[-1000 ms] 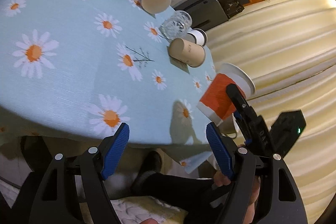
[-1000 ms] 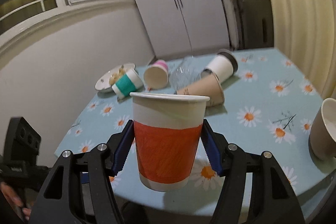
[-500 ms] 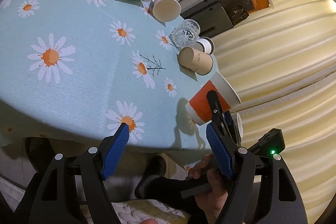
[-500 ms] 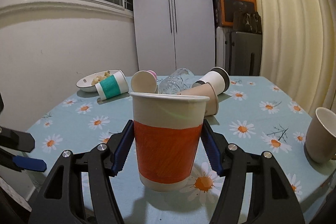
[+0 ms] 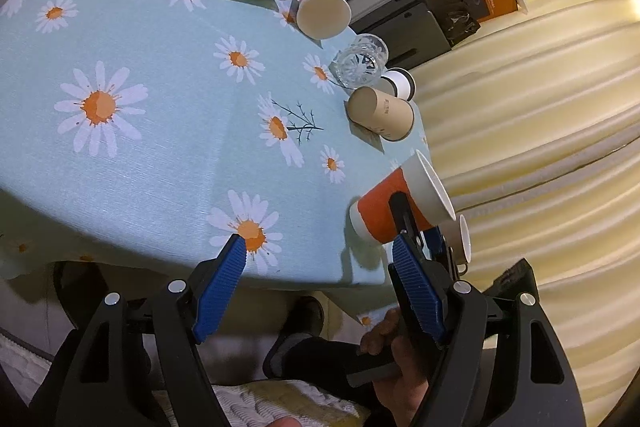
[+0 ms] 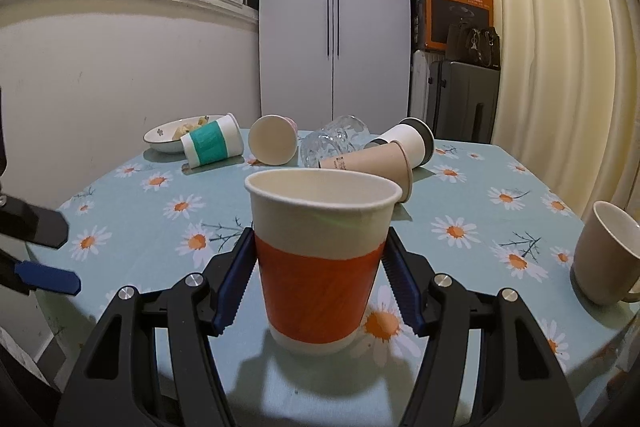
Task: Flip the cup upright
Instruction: 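Lower the upright cup onto the tablecloth and open the right gripper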
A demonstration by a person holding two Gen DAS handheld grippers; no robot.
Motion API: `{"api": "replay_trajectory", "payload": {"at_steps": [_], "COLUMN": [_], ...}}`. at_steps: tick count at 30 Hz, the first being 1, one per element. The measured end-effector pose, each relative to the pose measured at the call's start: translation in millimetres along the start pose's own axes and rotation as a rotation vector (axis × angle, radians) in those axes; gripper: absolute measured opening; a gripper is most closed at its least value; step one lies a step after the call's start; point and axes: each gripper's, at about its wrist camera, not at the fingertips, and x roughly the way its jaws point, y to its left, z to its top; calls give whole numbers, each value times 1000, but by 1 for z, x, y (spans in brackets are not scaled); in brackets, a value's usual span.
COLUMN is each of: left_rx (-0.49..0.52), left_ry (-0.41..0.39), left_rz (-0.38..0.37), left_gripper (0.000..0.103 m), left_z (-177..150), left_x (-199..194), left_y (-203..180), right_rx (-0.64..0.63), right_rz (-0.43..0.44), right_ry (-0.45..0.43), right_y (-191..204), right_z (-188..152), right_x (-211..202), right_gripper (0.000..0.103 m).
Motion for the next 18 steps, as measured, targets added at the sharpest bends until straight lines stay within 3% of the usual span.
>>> {"api": "replay_trajectory", "payload": {"at_steps": [12,18], "left_rx": [0,3], "left_ry": [-3,-4], "left_rz": [24,32], "left_gripper": [74,74], "left_z": [0,0], "left_x": [0,0], "left_y": [3,3], "right_rx": [-3,29], "right_rz": [12,17], "right_ry": [26,23], "right_y": [7,2], "right_z": [-3,0], "right_x": [-3,-8], "right_gripper": [64,72]}}
